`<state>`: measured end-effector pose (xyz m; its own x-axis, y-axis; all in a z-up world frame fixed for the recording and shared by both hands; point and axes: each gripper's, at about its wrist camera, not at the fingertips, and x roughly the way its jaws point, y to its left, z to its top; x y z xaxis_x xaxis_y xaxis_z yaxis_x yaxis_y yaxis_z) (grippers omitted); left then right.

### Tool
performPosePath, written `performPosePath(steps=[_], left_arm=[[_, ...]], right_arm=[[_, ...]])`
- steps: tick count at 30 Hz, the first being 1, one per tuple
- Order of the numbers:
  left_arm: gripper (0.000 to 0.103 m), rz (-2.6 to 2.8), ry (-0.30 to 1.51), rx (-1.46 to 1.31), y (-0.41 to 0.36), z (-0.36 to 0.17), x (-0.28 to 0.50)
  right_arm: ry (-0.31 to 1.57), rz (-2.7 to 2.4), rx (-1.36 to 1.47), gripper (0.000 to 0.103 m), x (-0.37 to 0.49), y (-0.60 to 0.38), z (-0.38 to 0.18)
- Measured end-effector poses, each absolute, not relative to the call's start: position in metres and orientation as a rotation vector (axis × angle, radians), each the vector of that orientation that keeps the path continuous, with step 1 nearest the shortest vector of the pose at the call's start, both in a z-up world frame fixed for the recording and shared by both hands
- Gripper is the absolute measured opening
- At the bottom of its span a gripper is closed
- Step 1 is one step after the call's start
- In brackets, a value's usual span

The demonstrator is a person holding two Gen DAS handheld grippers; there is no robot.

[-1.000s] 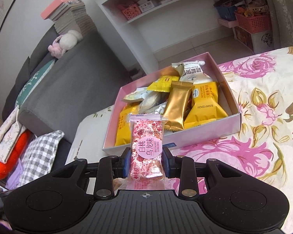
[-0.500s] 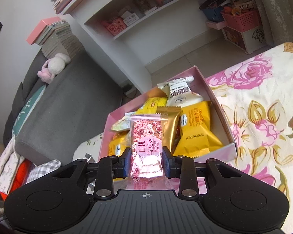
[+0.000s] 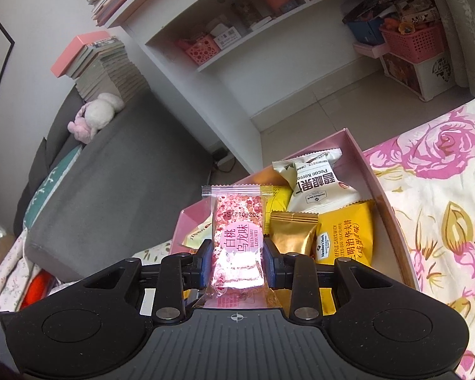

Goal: Organize snacks
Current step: 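Carry the silver packet and pink pastry pack into the box and open both tools, then withdraw both tools from the box toward the last two snacks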

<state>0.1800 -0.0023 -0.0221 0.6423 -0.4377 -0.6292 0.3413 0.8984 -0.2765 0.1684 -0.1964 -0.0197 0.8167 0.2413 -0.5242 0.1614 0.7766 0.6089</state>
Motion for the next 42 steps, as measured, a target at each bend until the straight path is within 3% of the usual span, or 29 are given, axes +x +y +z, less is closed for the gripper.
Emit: performPosePath(steps=[6, 8, 12, 16, 24, 26, 34, 42], left_arm=[[0.021, -0.454, 0.748, -0.149, -0.001, -0.023, 0.183], [0.027, -0.455, 0.745, -0.147, -0.001, -0.023, 0.183], [0.035, -0.451, 0.736, -0.134, -0.002, -0.02, 0.179], [0.058, -0.444, 0.73, -0.111, -0.004, -0.015, 0.171], [0.073, -0.438, 0.753, -0.076, 0.004, -0.004, 0.156], [0.082, -0.435, 0.764, -0.069, 0.008, -0.001, 0.152], [0.1, -0.397, 0.797, -0.029, 0.037, 0.015, 0.134], [0.103, -0.327, 0.859, -0.034, 0.068, 0.002, 0.118]], right_arm=[[0.626, 0.039, 0.687, 0.033, 0.173, -0.197, -0.024], [0.619, 0.037, 0.702, 0.036, 0.172, -0.198, -0.025], [0.621, 0.026, 0.707, 0.055, 0.168, -0.201, -0.021], [0.617, 0.009, 0.701, 0.065, 0.16, -0.204, -0.013], [0.623, -0.027, 0.647, 0.085, 0.139, -0.199, 0.005], [0.624, -0.034, 0.627, 0.088, 0.132, -0.196, 0.011], [0.63, -0.022, 0.53, 0.096, 0.103, -0.175, 0.027], [0.671, 0.067, 0.379, 0.099, 0.075, -0.143, 0.02]])
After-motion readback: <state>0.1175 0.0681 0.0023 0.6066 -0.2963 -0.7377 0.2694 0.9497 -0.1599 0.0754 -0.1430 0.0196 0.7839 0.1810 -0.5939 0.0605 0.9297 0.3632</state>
